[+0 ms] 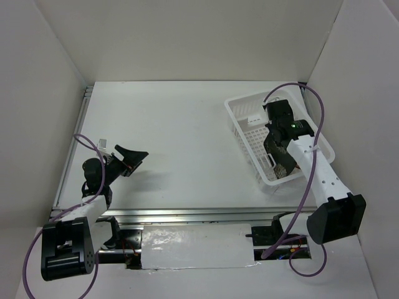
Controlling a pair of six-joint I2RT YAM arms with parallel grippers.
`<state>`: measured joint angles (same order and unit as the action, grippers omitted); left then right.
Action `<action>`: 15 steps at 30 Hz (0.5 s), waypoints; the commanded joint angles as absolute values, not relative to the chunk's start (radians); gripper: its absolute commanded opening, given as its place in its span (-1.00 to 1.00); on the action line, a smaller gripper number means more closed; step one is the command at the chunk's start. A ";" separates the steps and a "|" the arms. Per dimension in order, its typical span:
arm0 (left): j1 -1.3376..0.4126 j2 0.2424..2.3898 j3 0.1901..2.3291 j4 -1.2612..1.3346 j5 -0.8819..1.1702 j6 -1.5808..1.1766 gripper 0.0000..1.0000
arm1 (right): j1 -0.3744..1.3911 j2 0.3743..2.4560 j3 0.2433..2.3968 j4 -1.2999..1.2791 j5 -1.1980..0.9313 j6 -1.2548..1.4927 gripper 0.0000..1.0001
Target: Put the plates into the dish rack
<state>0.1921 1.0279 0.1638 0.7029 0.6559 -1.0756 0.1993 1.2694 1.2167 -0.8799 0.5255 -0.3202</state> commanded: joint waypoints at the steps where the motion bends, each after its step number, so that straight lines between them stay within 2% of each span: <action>1: 0.196 1.032 0.181 0.761 0.680 -1.066 0.99 | 0.195 1.285 1.270 -0.848 0.624 -0.314 -0.66; 15: 0.203 1.026 0.179 0.758 0.678 -1.063 0.99 | 0.195 1.299 1.325 -0.881 0.653 -0.265 -0.26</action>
<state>0.1959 1.0283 0.1638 0.7036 0.6605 -1.0760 0.1982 1.3159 1.2598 -0.8986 0.6052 -0.2863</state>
